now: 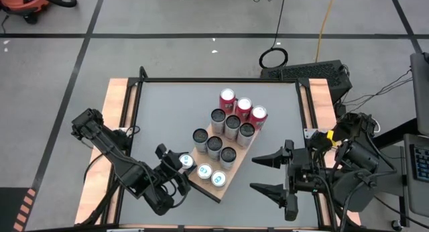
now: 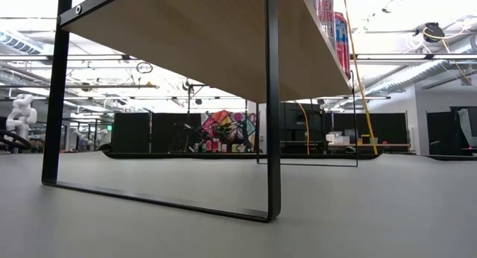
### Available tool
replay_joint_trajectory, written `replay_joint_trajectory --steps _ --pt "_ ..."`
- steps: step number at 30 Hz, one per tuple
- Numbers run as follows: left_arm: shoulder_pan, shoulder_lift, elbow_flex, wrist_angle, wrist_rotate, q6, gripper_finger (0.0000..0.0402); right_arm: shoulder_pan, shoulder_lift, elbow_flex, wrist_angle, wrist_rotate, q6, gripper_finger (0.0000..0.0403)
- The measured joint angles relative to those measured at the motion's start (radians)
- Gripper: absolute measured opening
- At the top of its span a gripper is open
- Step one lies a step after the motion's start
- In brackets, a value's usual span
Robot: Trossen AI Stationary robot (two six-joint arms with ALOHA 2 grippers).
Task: Place canned beverage on shelf
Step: Put the blue soda can on the shelf aligned with the other blue soda cans
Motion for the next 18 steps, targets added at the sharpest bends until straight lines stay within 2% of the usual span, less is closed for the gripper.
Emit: replay_joint_trajectory --steps 12,18 --pt "0.015 0.0 0.002 0.023 0.038 0.03 0.0243 0.0 0.0 0.0 0.0 0.003 -0.002 0.0302" --pt "0.014 0.0 0.002 0.022 0.053 0.033 0.0279 0.0 0.0 0.0 0.0 0.004 -0.005 0.0302"
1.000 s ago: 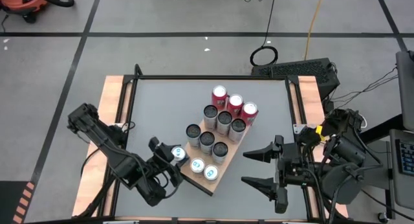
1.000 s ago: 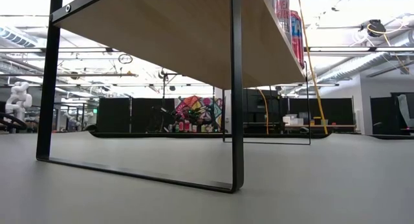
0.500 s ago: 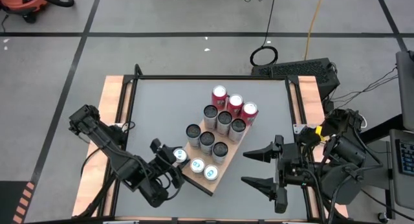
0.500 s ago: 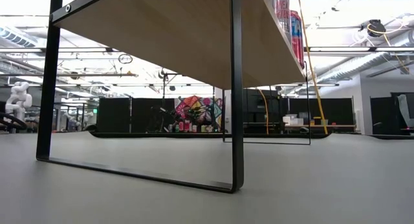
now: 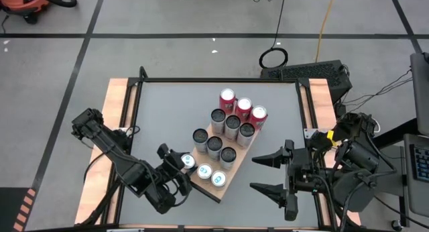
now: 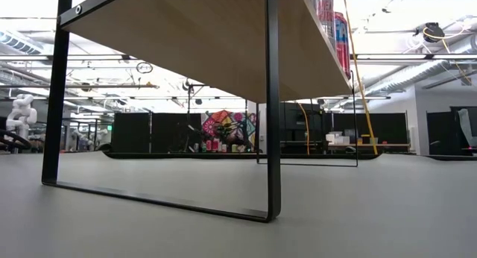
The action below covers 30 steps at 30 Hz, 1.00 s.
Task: Place canned beverage on shelf
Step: Put the blue soda can on the shelf aligned with the other blue soda cans
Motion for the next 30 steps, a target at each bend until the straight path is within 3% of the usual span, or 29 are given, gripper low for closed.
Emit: replay_joint_trajectory --steps 11,18,30 --pt "-0.002 -0.013 0.009 -0.013 0.001 0.003 0.0297 0.0 0.0 0.0 0.0 0.0 0.0 0.0302" --pt "-0.003 -0.032 0.072 -0.028 0.012 0.116 0.0297 0.0 0.0 0.0 0.0 0.0 0.0 0.0302" --pt "-0.023 -0.125 0.134 -0.028 0.18 0.1 0.0297 0.0 0.0 0.0 -0.007 -0.003 0.006 0.0302"
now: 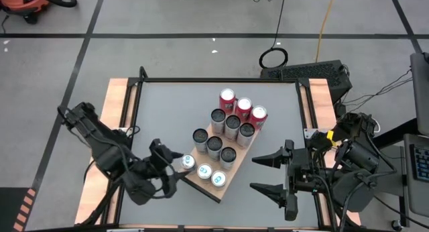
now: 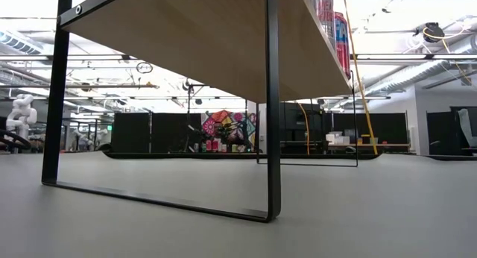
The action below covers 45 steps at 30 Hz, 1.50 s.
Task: Place canned beverage on shelf
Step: Put the blue soda can on the shelf aligned with the other blue soda cans
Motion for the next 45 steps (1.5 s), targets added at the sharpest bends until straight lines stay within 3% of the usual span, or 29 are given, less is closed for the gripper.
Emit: replay_joint_trajectory --steps 11,15,23,30,45 --pt "-0.144 -0.017 -0.069 -0.162 -0.024 -0.269 0.0297 0.0 0.0 0.0 0.0 -0.001 0.0 0.0302" --pt "-0.156 -0.017 -0.12 -0.144 -0.03 -0.284 0.0289 0.0 0.0 0.0 -0.001 -0.001 -0.006 0.0302" --pt "-0.094 -0.017 -0.205 -0.043 0.01 -0.178 0.0242 -0.005 0.0 0.0 0.0 0.001 -0.024 0.0302" --pt "-0.021 -0.017 -0.241 -0.015 0.169 -0.03 0.0211 -0.005 0.0 0.0 0.0 0.001 -0.024 0.0302" --pt "0.051 -0.017 -0.247 0.02 0.272 0.183 0.0202 -0.005 0.0 0.0 0.0 0.001 -0.023 0.0302"
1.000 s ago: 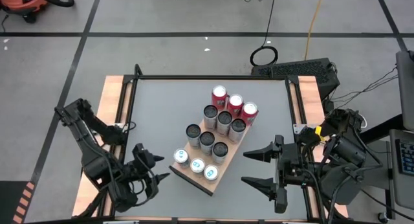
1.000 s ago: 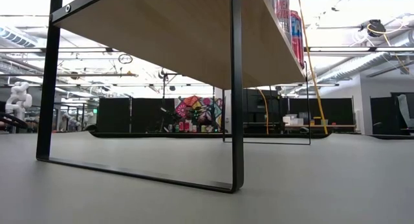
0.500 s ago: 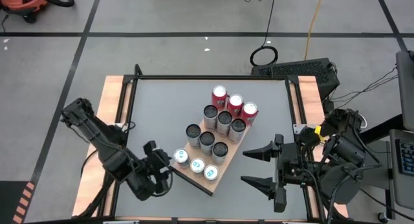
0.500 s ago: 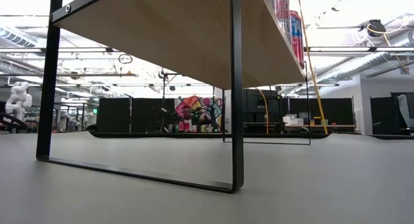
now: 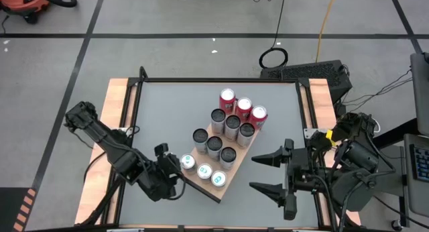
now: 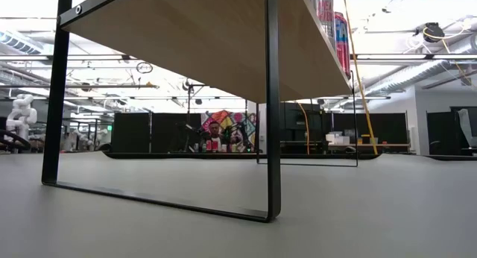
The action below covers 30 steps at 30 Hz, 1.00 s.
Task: Place canned beverage on shelf
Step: Put the blue soda can on the shelf aligned with the other blue soda cans
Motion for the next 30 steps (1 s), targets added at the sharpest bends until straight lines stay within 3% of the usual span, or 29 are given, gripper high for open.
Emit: replay_joint_trajectory --steps 21,30 --pt "0.044 0.0 0.0 0.064 0.019 0.077 0.0202 0.0 0.0 0.0 -0.016 -0.002 -0.002 0.0302" --pt "0.033 -0.023 0.052 0.015 0.125 0.0 0.0202 0.0 0.0 0.0 -0.015 -0.002 -0.001 0.0302"
